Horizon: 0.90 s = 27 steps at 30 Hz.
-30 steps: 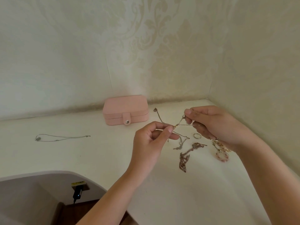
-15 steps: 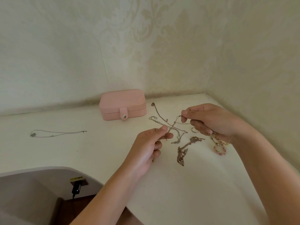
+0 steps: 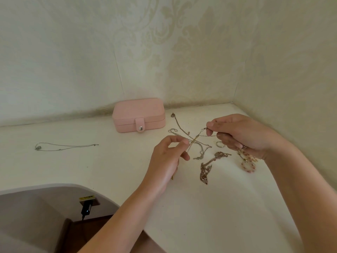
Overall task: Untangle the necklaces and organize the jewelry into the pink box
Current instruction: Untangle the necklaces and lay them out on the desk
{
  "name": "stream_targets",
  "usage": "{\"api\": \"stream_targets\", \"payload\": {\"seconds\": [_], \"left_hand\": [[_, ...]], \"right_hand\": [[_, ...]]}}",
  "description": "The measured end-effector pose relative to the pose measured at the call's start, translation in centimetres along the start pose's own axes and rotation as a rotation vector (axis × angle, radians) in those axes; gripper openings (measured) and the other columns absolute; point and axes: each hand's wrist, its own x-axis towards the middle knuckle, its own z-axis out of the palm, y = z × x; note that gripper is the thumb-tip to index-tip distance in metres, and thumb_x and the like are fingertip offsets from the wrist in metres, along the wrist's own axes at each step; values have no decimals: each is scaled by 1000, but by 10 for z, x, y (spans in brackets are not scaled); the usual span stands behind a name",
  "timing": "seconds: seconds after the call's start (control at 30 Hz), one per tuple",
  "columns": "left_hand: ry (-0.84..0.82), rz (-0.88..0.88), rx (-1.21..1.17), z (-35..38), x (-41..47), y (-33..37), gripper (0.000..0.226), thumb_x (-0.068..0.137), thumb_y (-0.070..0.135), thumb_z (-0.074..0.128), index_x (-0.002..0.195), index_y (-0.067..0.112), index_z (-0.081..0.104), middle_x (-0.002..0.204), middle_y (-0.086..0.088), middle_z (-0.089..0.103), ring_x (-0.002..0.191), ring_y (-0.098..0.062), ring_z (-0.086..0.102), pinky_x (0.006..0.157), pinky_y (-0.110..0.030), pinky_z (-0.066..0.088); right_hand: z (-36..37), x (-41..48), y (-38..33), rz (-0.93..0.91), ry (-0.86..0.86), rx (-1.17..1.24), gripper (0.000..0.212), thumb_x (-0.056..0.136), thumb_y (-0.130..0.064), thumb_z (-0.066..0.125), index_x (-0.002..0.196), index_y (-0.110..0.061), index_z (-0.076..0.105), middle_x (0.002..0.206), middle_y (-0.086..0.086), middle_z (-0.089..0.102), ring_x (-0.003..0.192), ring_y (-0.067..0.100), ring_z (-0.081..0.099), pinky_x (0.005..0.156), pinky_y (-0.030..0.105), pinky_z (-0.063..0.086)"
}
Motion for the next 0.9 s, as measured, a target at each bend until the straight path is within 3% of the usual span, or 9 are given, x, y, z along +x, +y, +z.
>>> {"api": "stream_targets", "payload": {"seconds": [0.1, 0.3, 0.5, 0.7, 0.8, 0.9], "left_hand": [[-13, 36, 3, 0, -1, 0, 13, 85, 32, 66, 78, 21, 65, 52, 5, 48, 45, -12, 23, 45, -25, 18], [-4, 81, -21, 0, -2, 1, 12, 81, 31, 70, 74, 20, 71, 50, 4, 32, 50, -15, 19, 49, -30, 12], [-45, 64, -35, -2, -3, 3, 22, 89, 30, 61, 79, 17, 75, 46, 7, 35, 43, -9, 22, 43, -19, 17], [-76, 38, -66, 0, -4, 6, 10, 83, 20, 69, 79, 12, 74, 52, 5, 46, 46, -7, 32, 44, -17, 22], [-72, 66, -50, 0, -5, 6, 9, 79, 20, 73, 81, 11, 75, 50, 6, 49, 45, -6, 34, 45, -17, 24], [-52, 84, -22, 1, -5, 7, 6, 78, 20, 74, 80, 14, 75, 48, 6, 51, 44, -4, 40, 44, -16, 27]], "right_hand": [[-1, -1, 0, -1, -1, 2, 30, 95, -27, 50, 77, -8, 62, 34, -2, 30, 35, 9, 22, 38, 18, 23], [-2, 0, 0, -1, -6, -2, 30, 96, -27, 49, 77, -7, 62, 34, -3, 30, 34, 8, 22, 37, 17, 23], [-2, 0, 1, -8, -15, 0, 29, 94, -27, 52, 79, -7, 65, 34, -2, 30, 35, 8, 22, 37, 17, 24], [-3, 1, 2, -21, -9, 11, 27, 90, -29, 56, 85, -6, 71, 35, -2, 30, 35, 8, 22, 38, 16, 23], [-5, 1, 2, -36, 14, -19, 26, 90, -29, 56, 87, -10, 74, 36, 0, 32, 36, 8, 24, 45, 19, 27], [-5, 2, 4, -48, 28, -28, 24, 91, -25, 56, 87, -8, 73, 39, 1, 40, 39, 9, 28, 63, 30, 33]]}}
